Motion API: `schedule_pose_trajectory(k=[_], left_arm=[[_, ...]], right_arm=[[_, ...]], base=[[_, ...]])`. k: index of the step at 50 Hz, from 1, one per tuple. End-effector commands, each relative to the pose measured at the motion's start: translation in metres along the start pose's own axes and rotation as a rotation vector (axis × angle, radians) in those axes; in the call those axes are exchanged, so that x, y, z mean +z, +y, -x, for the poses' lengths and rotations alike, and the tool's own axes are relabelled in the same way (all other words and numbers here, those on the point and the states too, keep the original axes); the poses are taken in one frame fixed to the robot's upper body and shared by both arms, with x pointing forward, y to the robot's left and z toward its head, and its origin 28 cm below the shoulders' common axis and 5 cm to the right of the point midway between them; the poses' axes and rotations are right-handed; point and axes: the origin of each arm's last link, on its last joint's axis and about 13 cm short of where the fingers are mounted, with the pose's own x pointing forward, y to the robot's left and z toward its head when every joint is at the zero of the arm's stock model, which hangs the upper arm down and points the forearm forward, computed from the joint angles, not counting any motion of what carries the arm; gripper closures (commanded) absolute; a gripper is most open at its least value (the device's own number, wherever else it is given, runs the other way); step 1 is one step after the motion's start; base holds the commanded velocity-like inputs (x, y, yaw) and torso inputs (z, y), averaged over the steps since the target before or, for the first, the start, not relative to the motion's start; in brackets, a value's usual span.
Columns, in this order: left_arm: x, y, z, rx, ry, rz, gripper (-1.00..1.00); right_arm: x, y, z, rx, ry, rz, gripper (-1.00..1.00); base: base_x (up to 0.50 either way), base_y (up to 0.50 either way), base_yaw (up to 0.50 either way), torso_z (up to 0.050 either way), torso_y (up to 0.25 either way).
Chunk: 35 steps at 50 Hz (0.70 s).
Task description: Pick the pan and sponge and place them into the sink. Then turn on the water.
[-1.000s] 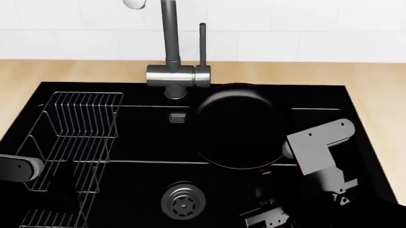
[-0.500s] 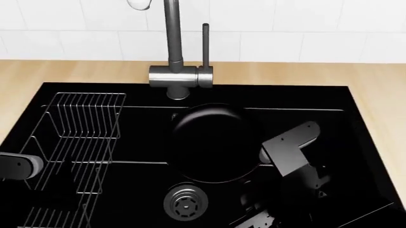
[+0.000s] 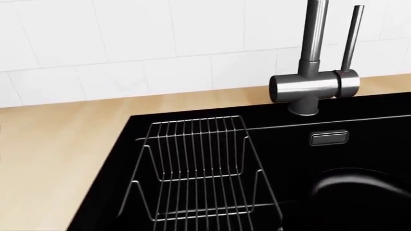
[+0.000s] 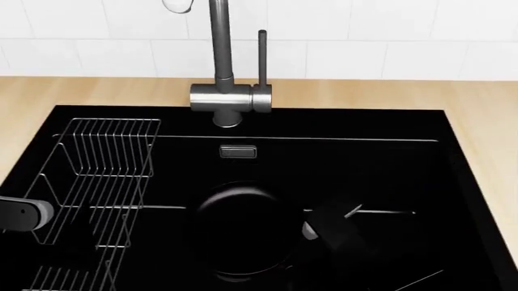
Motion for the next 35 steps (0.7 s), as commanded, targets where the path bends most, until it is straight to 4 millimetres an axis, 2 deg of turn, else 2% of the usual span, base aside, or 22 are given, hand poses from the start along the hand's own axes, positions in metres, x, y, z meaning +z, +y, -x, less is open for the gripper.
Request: schedule_pose_trajectory(k=[1,9,15,16,30,35], left_arm=[[-0.001,0.0,0.0,0.0,0.003,0.0,-1.0],[-0.002,0.0,-0.001,0.002,0.004,0.0,-1.0],[-0.001,0.0,-0.001,0.002,0.003,0.001,-1.0],[-0.001,0.0,-0.001,0.002,0.003,0.001,-1.0],[-0.001,0.001,-0.002,0.0,0.004,0.001,-1.0],[0.0,0.0,-0.002,0.002,0.003,0.0,-1.0]], right_arm=[[0.003,-0.004,-0.016,0.055,-0.02,0.001,1.0],[-0.005,-0.002,-0.023,0.075,0.023,-0.023,1.0],[-0.004,-0.002,-0.023,0.067,0.023,-0.023,1.0],[-0.004,-0.002,-0.023,0.066,0.022,-0.021,-1.0],[-0.004,0.0,-0.02,0.066,0.02,-0.02,-1.0],[0.008,0.001,-0.004,0.048,0.005,-0.021,-1.0]], base=[[0.0,0.0,0.0,0.0,0.0],[0.0,0.0,0.0,0.0,0.001],[0.0,0.0,0.0,0.0,0.002],[0.0,0.0,0.0,0.0,0.0],[0.0,0.0,0.0,0.0,0.0],[0.0,0.0,0.0,0.002,0.0]])
